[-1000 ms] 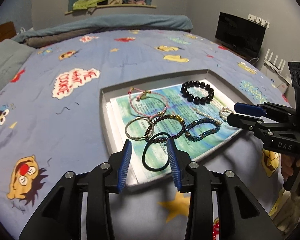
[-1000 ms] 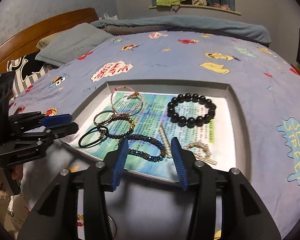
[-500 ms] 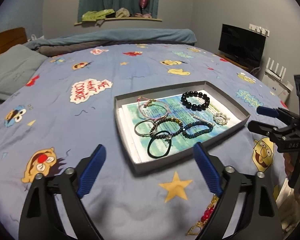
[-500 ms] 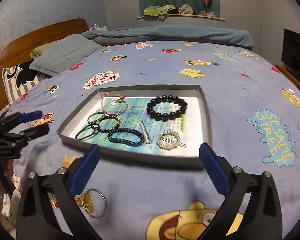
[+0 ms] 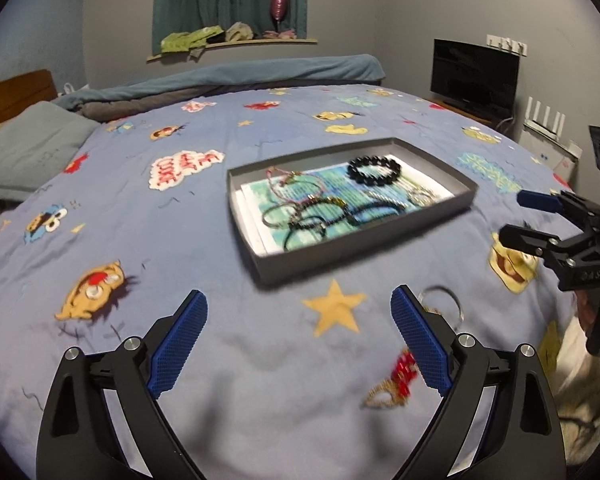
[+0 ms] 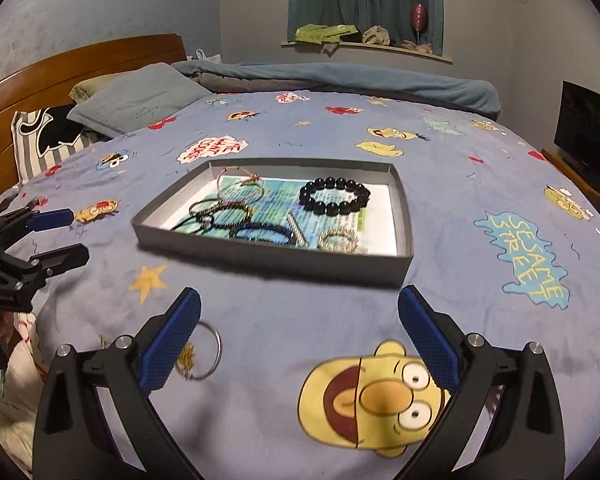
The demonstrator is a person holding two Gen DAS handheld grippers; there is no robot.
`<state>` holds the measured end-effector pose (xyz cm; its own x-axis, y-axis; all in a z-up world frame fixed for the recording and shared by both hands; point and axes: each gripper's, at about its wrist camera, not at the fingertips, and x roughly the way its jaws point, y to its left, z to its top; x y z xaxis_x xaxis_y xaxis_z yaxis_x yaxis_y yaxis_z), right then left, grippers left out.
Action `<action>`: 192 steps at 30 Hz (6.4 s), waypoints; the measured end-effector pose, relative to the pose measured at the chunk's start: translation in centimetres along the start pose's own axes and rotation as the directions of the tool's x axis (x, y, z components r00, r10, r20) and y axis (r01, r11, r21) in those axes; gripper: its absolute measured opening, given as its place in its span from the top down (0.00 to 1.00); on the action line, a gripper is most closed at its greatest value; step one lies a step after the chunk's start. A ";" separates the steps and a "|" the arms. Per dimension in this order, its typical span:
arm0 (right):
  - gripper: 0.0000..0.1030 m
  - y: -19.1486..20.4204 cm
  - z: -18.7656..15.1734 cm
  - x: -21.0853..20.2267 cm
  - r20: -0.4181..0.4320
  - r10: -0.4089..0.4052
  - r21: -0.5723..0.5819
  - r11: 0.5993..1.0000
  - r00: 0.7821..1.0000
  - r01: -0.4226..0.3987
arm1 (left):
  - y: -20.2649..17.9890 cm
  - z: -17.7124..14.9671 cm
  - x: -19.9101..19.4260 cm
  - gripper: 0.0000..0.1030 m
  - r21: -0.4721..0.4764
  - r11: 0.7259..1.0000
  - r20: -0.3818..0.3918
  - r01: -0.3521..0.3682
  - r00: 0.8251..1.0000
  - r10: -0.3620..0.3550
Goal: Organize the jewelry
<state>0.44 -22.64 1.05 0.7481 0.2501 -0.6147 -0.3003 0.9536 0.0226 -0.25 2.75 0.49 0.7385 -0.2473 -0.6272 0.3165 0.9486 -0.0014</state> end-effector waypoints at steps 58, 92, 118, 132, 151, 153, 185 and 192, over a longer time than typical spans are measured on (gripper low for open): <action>0.07 5.5 -4.8 3.3 -0.080 0.128 -0.066 0.989 0.989 -0.134 | -2.5 -6.1 2.0 0.76 0.032 0.984 -0.084 0.178 0.981 -0.175; 0.56 4.3 -4.0 3.5 -0.037 0.067 -0.097 0.993 0.997 -0.070 | -2.0 -3.0 0.4 0.76 0.066 0.986 -0.016 0.153 0.988 -0.153; 0.56 -4.6 7.7 10.4 -0.051 -0.009 0.041 0.999 0.999 0.011 | -2.9 13.7 8.6 0.76 0.133 0.982 0.024 0.134 0.990 -0.138; 0.56 -5.9 7.4 13.6 -0.121 -0.029 0.035 0.999 0.992 0.034 | -4.8 15.6 14.8 0.76 0.117 0.977 -0.038 0.176 0.984 -0.173; 0.56 -5.0 7.9 15.5 -0.176 -0.032 -0.014 0.999 0.984 0.030 | -3.8 15.2 21.9 0.64 0.089 0.992 -0.209 0.094 0.975 -0.074; 0.54 -5.2 7.9 15.4 -0.170 -0.024 -0.011 1.000 0.985 0.023 | -4.0 15.3 21.5 0.59 0.103 0.991 -0.184 0.086 0.981 -0.066; 0.08 -4.5 2.4 2.4 -0.103 0.019 0.105 0.994 0.995 -0.008 | 0.5 4.8 3.7 0.08 -0.100 0.994 -0.034 -0.055 0.998 0.052; 0.05 -3.1 2.1 1.9 -0.123 -0.035 0.083 0.996 0.992 0.045 | -1.0 3.4 3.1 0.05 -0.146 0.973 -0.067 -0.178 0.983 0.169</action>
<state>4.06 -24.74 1.48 0.6795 0.1943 -0.7075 -0.2161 0.9745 0.0600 3.76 0.36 1.17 0.7399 -0.0692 -0.6691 0.0897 0.9960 -0.0038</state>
